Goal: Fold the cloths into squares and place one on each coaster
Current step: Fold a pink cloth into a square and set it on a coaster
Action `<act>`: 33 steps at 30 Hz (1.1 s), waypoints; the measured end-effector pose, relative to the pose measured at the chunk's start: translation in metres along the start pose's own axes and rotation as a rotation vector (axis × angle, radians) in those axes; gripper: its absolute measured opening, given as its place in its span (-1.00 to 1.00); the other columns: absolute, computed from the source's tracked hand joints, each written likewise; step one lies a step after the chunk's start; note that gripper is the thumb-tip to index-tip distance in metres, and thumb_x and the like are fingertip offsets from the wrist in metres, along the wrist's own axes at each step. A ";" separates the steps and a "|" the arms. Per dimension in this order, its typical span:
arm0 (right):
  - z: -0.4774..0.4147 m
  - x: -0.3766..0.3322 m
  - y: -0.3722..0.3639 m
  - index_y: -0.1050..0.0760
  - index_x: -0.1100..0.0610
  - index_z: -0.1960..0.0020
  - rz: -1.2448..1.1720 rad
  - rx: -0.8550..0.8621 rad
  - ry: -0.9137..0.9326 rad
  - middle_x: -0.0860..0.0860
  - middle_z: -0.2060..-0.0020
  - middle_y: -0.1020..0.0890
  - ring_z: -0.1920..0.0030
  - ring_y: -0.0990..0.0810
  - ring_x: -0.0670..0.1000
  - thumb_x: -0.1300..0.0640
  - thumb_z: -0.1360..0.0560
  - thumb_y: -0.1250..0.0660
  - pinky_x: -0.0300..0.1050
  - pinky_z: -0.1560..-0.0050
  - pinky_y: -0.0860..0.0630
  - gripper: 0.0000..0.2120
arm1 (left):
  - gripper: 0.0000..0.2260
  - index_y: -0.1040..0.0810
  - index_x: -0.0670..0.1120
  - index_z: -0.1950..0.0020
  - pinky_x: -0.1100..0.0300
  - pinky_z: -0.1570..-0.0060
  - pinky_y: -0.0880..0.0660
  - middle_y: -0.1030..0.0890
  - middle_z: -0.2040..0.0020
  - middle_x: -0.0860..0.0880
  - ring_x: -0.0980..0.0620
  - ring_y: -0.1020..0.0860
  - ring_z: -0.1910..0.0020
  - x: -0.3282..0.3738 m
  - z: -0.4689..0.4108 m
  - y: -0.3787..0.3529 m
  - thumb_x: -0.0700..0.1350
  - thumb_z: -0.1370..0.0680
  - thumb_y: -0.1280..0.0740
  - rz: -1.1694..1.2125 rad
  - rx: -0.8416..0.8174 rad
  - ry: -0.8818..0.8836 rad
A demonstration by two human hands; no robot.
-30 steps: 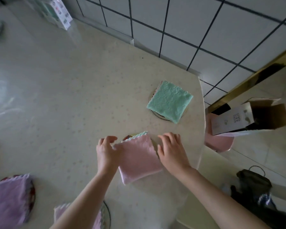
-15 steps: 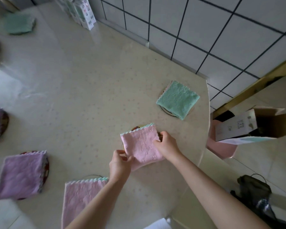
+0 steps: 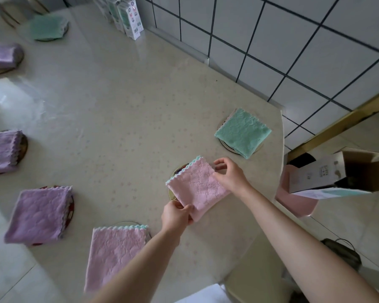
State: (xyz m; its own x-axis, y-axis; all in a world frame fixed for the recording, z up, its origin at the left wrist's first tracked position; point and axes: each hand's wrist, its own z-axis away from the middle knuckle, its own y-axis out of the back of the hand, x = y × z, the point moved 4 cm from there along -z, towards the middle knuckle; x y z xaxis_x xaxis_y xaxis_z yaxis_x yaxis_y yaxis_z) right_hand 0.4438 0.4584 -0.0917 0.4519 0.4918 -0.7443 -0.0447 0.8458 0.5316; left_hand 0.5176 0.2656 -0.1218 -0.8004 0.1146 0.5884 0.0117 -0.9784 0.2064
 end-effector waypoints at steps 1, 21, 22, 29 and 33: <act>0.000 0.001 0.002 -0.49 0.12 -0.10 -0.024 0.017 0.009 -0.02 0.06 -0.59 0.08 -0.58 -0.02 0.19 -0.41 -0.43 -0.21 0.04 -0.46 -0.72 | -0.95 -0.57 -0.20 0.12 -0.02 0.14 -0.64 -0.67 0.18 -0.17 -0.08 -0.68 0.27 0.001 -0.001 0.000 -0.25 -0.45 -0.39 0.003 -0.001 0.000; 0.035 -0.001 -0.011 -0.38 0.16 -0.24 0.778 0.106 0.324 0.12 -0.15 -0.47 -0.07 -0.47 0.18 0.29 -0.48 -0.22 0.04 0.06 -0.49 -0.67 | -0.92 -0.55 -0.11 0.17 0.07 0.18 -0.63 -0.64 0.30 -0.06 -0.01 -0.65 0.37 -0.004 0.013 0.033 -0.12 -0.45 -0.39 -0.279 0.045 -0.118; 0.042 -0.005 -0.014 -0.41 0.17 -0.22 0.767 0.135 0.357 0.13 -0.13 -0.49 -0.06 -0.47 0.19 0.30 -0.46 -0.24 0.06 0.05 -0.49 -0.67 | -0.93 -0.55 -0.09 0.17 0.11 0.20 -0.62 -0.65 0.31 -0.04 0.00 -0.66 0.35 -0.004 0.014 0.044 -0.11 -0.45 -0.38 -0.326 0.068 -0.155; 0.100 -0.028 -0.080 -0.51 0.20 -0.07 0.579 0.060 0.422 0.14 0.05 -0.57 0.03 -0.51 0.24 0.29 -0.41 -0.29 0.09 0.06 -0.51 -0.77 | -0.92 -0.58 -0.06 0.07 0.08 0.08 -0.57 -0.65 0.16 -0.02 -0.02 -0.62 0.17 -0.025 0.027 0.140 -0.14 -0.45 -0.39 -0.426 0.269 -0.331; 0.131 -0.032 -0.126 -0.49 0.19 -0.13 0.440 -0.027 0.329 0.12 -0.02 -0.56 -0.05 -0.51 0.16 0.27 -0.46 -0.25 -0.01 -0.05 -0.47 -0.76 | -0.90 -0.58 -0.09 0.07 0.20 0.16 -0.41 -0.61 0.14 -0.02 -0.02 -0.55 0.19 -0.046 0.029 0.186 -0.23 -0.43 -0.38 -0.419 0.364 -0.339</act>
State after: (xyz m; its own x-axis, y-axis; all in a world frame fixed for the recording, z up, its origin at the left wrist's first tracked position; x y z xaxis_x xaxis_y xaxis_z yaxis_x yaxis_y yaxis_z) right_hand 0.5518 0.3090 -0.0824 0.0834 0.8351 -0.5438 -0.1911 0.5490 0.8137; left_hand 0.5740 0.0833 -0.0879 -0.5487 0.5802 0.6019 -0.0104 -0.7247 0.6890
